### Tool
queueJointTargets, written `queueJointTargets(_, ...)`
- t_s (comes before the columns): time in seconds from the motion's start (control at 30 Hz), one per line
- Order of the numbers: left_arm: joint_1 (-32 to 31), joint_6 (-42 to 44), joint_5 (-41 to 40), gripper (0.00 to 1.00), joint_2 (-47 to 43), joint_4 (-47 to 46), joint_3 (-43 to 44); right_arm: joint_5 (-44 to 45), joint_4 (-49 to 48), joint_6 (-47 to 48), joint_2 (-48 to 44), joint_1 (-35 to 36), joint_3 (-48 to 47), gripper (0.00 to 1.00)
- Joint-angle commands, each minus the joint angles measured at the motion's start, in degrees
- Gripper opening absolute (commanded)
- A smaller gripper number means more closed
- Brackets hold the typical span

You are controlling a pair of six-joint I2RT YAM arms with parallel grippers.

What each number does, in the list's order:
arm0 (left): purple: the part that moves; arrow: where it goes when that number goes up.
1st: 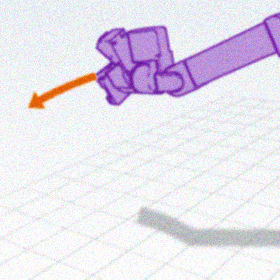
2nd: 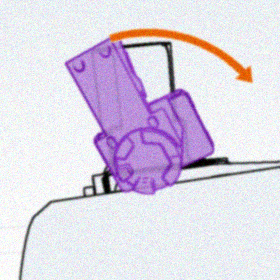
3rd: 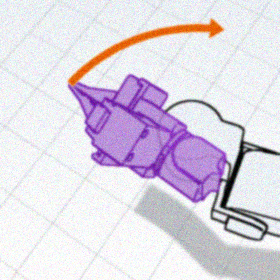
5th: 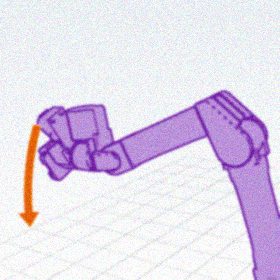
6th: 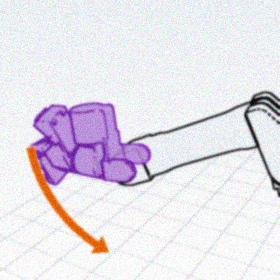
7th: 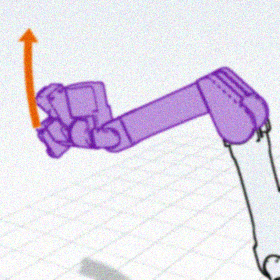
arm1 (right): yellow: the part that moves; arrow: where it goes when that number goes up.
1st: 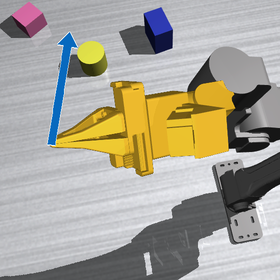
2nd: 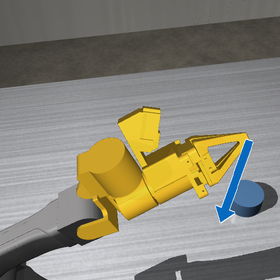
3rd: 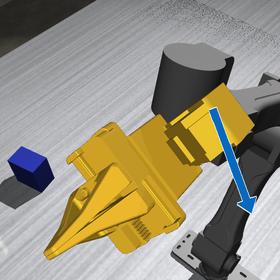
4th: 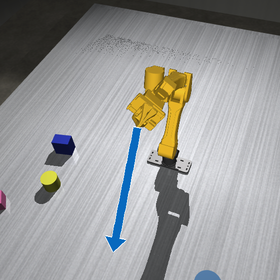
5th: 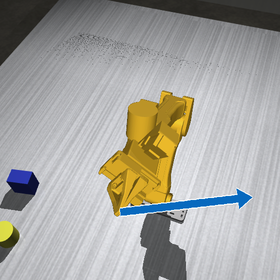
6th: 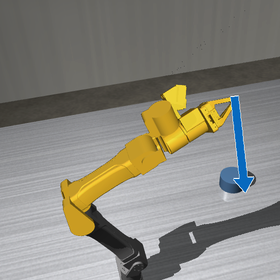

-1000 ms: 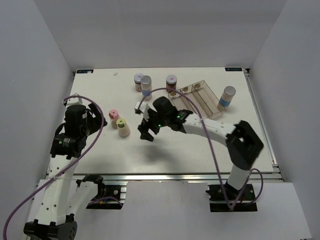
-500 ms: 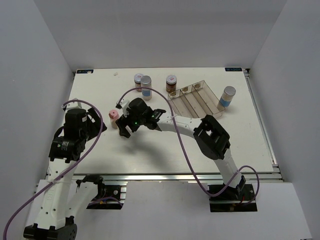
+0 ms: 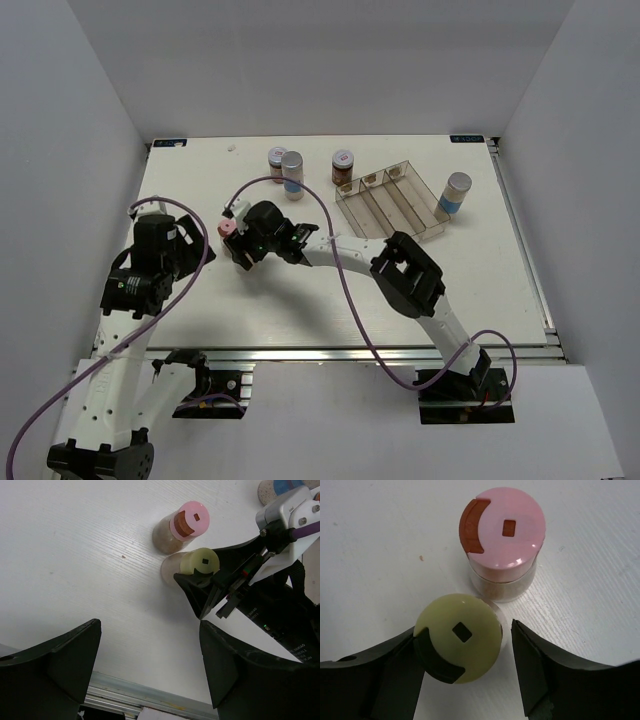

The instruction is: Organize the condiment bottles

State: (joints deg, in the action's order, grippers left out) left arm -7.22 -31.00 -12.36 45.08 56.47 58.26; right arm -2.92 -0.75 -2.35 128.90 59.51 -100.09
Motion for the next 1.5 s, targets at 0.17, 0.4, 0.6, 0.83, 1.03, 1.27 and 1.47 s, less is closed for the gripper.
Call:
queueJointTargets(0.17, 0.1, 1.56, 0.93, 0.88, 0.89, -2.59, -0.33, 2.57, -8.73, 2.09, -2.85, 0.0, 1.73, 0.35)
queueJointTargets(0.4, 0.1, 4.9, 2.08, 0.84, 2.64, -8.29, -4.91, -1.56, -10.85, 4.81, -17.41, -2.62, 15.79, 0.0)
queueJointTargets(0.6, 0.1, 7.1, 3.91, 0.88, 8.0, -15.05, -6.75, -13.94, -0.24, 5.6, -31.58, -15.09, 22.4, 0.0)
queueJointTargets(0.83, 0.1, 9.29, 4.19, 0.88, 14.41, -21.22, -7.19, -14.94, 7.17, 9.47, -39.77, -27.76, 23.27, 0.0)
queueJointTargets(1.03, 0.1, 11.58, 3.04, 0.9, 20.04, -24.73, -6.49, -7.64, 6.03, 7.53, -38.56, -41.03, 22.67, 0.0)
queueJointTargets(1.27, 0.19, 11.84, 3.4, 0.9, 22.33, -26.06, -5.44, -6.05, 3.92, 11.75, -28.29, -49.04, 15.47, 0.0)
queueJointTargets(1.47, 0.1, 10.44, 3.4, 0.94, 21.46, -25.71, -5.61, -5.26, 2.6, 12.81, -19.15, -50.89, 8.79, 0.0)
